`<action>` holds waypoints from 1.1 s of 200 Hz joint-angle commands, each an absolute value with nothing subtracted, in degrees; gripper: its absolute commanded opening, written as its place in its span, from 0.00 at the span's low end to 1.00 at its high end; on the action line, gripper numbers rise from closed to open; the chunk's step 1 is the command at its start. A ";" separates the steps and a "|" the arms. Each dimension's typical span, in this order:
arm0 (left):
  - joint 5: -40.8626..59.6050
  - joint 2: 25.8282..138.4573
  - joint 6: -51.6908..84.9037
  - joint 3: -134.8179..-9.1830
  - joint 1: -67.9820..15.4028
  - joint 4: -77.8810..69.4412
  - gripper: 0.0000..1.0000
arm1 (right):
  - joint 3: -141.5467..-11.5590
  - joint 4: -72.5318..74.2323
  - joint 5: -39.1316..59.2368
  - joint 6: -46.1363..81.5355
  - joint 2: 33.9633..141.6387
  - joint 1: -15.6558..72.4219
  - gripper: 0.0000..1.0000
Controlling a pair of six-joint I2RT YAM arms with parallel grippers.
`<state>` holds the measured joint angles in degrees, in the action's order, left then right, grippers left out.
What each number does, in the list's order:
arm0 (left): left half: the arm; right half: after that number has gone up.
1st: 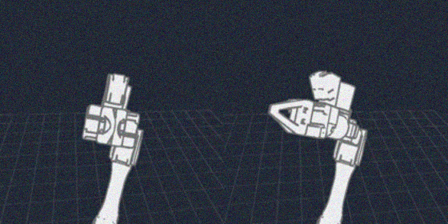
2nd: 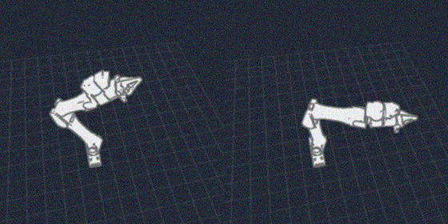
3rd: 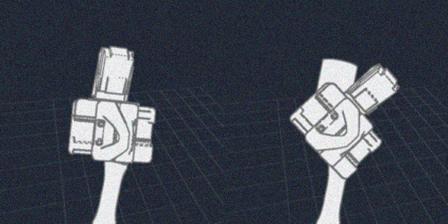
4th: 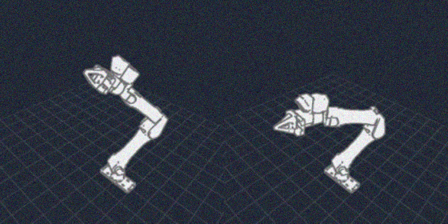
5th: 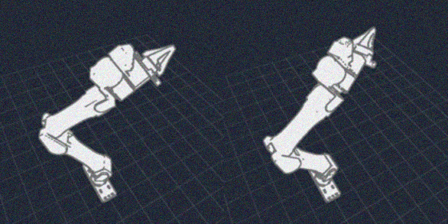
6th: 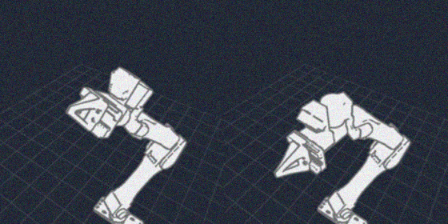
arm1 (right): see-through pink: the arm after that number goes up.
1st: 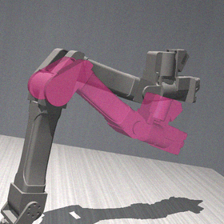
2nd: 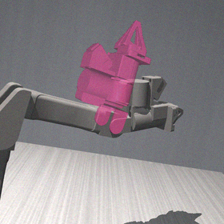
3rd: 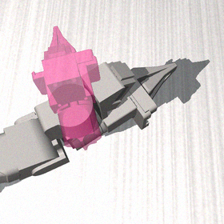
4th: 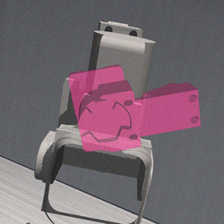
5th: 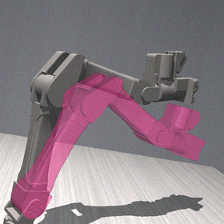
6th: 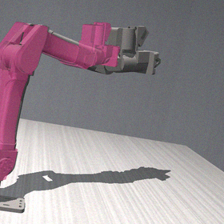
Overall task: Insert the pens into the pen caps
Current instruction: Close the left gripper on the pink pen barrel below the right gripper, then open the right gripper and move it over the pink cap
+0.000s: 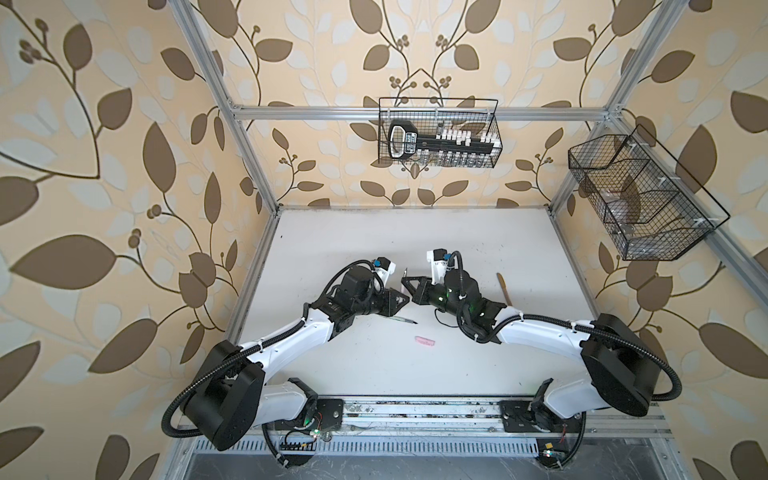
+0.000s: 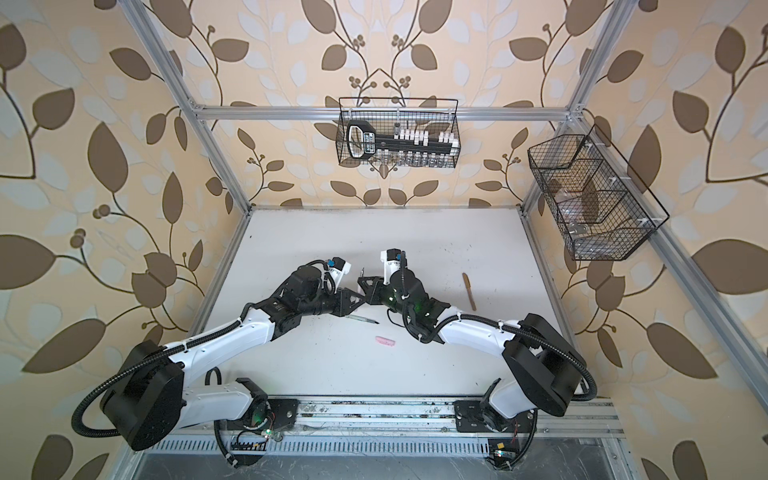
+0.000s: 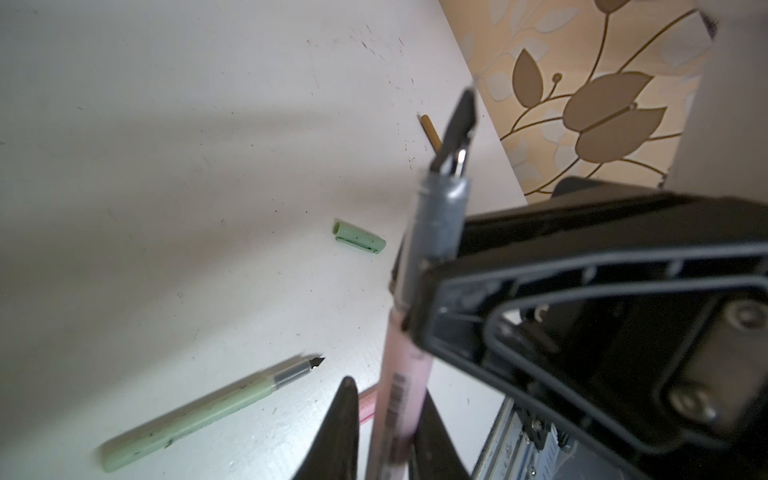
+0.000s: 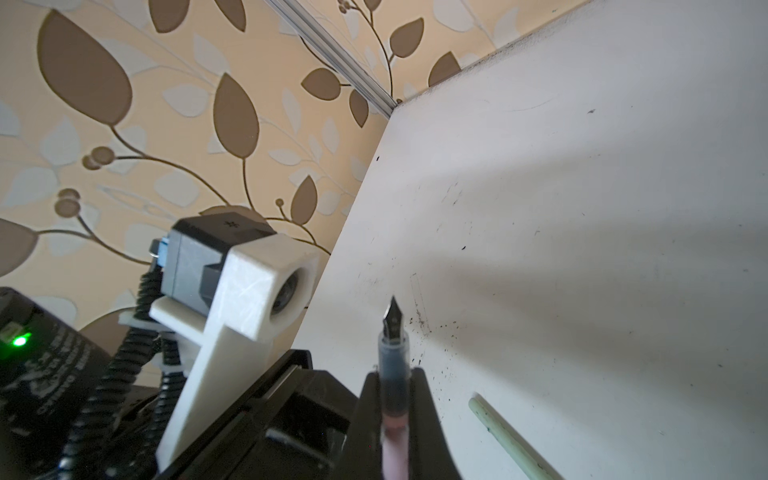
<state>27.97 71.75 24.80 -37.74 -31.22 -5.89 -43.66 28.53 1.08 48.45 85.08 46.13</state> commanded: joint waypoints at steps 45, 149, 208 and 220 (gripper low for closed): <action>25.62 72.60 21.05 -41.98 -31.27 -1.35 0.00 | -44.08 24.25 0.01 44.92 81.38 46.66 0.28; 15.41 62.95 5.87 -48.69 -31.38 17.12 0.00 | -56.33 -35.81 -5.22 26.19 68.28 43.22 0.56; 14.17 55.08 6.59 -48.03 -32.13 20.23 0.00 | -52.72 -31.72 5.16 23.83 81.61 50.42 0.59; 13.74 53.30 6.59 -47.83 -32.55 20.47 0.00 | -53.62 -31.20 4.38 23.20 84.70 51.25 0.62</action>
<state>15.53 56.66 7.79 -46.63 -31.59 18.35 -53.06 -30.98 1.72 26.26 80.58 49.47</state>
